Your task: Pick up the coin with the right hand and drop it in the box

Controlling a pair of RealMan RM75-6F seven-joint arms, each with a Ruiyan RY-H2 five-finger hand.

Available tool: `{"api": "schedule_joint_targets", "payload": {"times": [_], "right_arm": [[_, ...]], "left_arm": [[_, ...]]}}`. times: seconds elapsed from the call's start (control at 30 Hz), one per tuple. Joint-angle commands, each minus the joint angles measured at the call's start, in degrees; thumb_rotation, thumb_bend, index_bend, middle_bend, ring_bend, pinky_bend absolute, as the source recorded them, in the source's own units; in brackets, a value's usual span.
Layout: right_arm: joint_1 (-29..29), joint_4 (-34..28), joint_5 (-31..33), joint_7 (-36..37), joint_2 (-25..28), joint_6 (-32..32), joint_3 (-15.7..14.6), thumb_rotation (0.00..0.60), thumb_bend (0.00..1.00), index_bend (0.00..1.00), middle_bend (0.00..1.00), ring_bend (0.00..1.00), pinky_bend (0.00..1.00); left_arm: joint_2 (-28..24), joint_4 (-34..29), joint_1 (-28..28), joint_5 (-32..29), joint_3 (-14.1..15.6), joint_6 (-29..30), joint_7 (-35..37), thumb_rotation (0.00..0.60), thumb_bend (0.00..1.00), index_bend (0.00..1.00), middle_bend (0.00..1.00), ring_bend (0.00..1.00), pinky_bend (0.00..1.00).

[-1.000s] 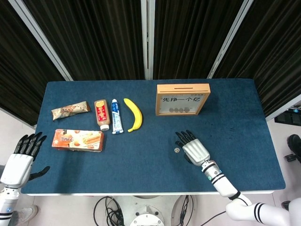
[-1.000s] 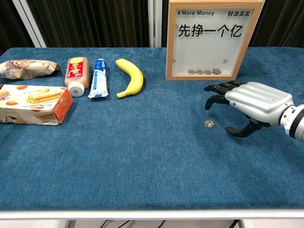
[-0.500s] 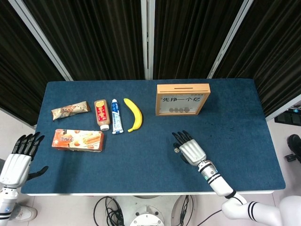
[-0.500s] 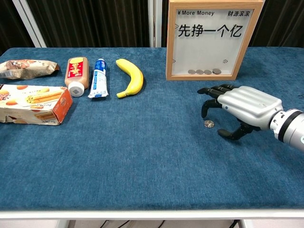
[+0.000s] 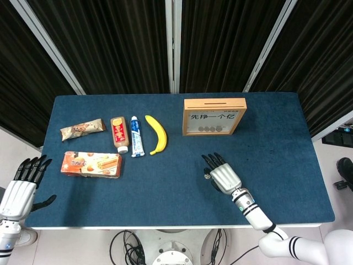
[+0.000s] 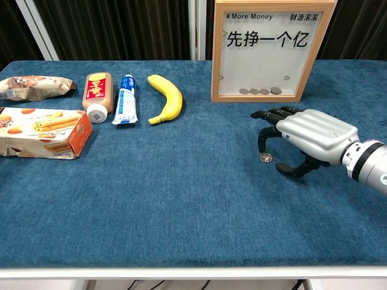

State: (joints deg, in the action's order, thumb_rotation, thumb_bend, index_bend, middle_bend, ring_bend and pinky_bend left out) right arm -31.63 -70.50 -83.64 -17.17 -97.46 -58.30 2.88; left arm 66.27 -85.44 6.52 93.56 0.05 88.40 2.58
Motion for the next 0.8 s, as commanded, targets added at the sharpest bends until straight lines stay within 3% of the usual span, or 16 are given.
{"api": "schedule_joint_targets", "payload": {"times": [0.03,0.5,0.8], "right_arm": [[0.0,0.1,0.1,-0.1,0.0,0.1,-0.1,0.600,0.35,0.40,0.00,0.00,0.00],[-0.5,0.8,0.9,0.0,-0.4,0.6,-0.1,0.600,0.35,0.40,0.00,0.00,0.00],[-0.6,1.6,1.2,-0.2,-1.2,0.5,-0.1,0.600,0.36,0.46,0.00,0.00,0.00]], "left_arm": [[0.0,0.0,0.0,0.0,0.0,0.0,0.0,0.600,0.15,0.01,0.00,0.00,0.00],[0.1,0.3,0.1,-0.3,0.0,-0.4,0.3,0.600,0.15,0.01,0.00,0.00,0.00],[-0.2,0.4,0.2,-0.2,0.0,-0.4,0.7,0.600,0.15,0.02,0.00,0.00,0.00]]}}
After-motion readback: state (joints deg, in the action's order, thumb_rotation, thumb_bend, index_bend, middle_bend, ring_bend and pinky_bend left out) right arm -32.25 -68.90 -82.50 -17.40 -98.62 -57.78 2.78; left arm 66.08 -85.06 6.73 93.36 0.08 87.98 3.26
